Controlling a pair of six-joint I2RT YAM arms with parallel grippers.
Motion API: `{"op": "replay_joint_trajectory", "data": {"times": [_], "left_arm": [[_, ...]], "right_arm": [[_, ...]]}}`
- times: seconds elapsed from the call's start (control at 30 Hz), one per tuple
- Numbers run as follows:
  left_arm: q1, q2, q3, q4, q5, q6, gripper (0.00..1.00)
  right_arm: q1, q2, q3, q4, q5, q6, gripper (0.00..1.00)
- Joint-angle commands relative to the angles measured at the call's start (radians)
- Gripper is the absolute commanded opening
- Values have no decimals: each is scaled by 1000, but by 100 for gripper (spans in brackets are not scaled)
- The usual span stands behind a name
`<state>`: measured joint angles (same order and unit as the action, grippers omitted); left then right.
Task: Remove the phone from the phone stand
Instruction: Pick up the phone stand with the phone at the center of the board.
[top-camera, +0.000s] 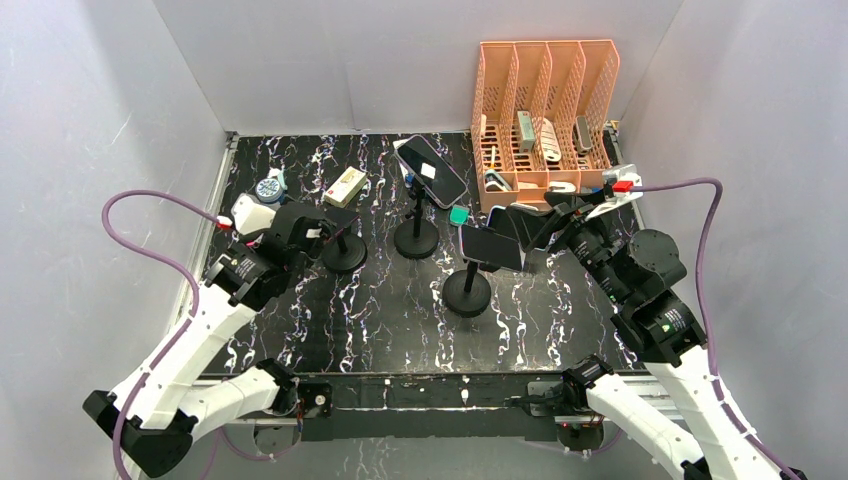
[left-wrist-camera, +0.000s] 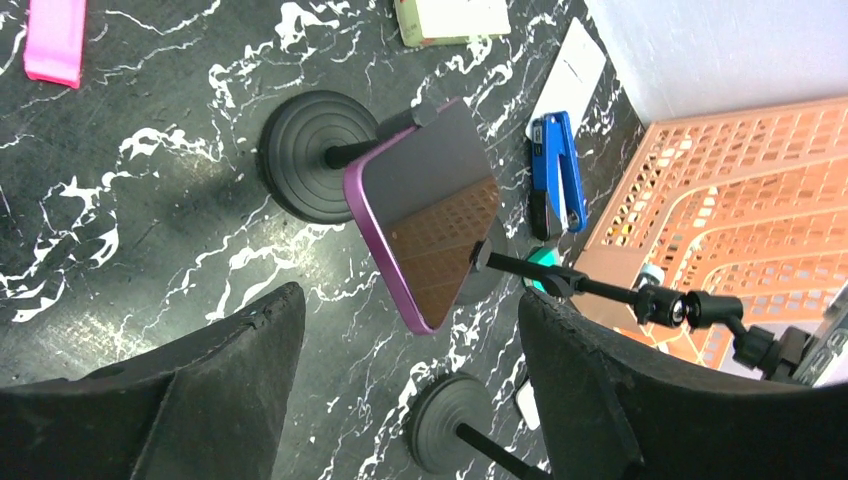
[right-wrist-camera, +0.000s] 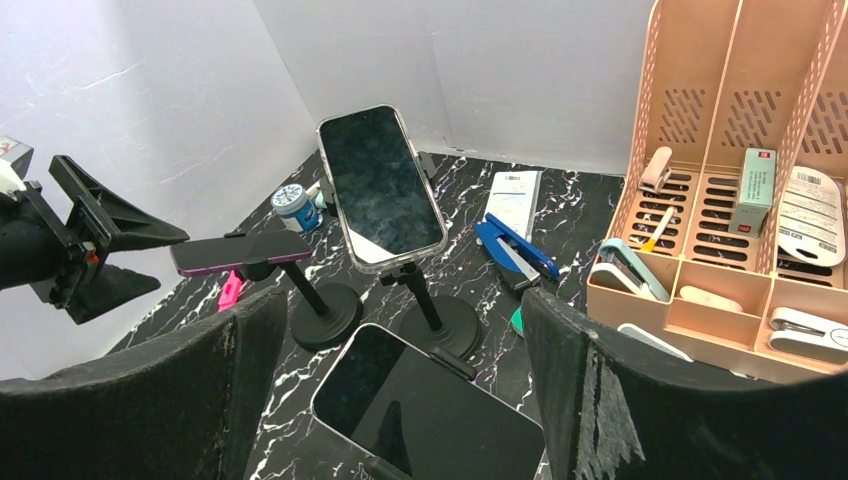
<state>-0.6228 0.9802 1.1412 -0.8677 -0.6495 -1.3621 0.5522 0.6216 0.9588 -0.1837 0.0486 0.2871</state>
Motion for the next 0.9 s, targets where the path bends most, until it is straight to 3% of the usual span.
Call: {"op": "replay_joint_trajectory", "data": {"times": [0.0,0.27,0.7,0.87], "left_arm": [[56,-9,-19,23,-40,18,74],[214,27,-69,123,187,91,62],[224,34,-107,209,270,100,52],[225,31,-123,226,281,107,42]], "right_arm": [[3,-4,-2,41,-7,4,94],[4,7,-4,51,-7,5,94],[3,5,-17,48,-1,3,94],[4,4,-22,45,-2,9,93]]}}
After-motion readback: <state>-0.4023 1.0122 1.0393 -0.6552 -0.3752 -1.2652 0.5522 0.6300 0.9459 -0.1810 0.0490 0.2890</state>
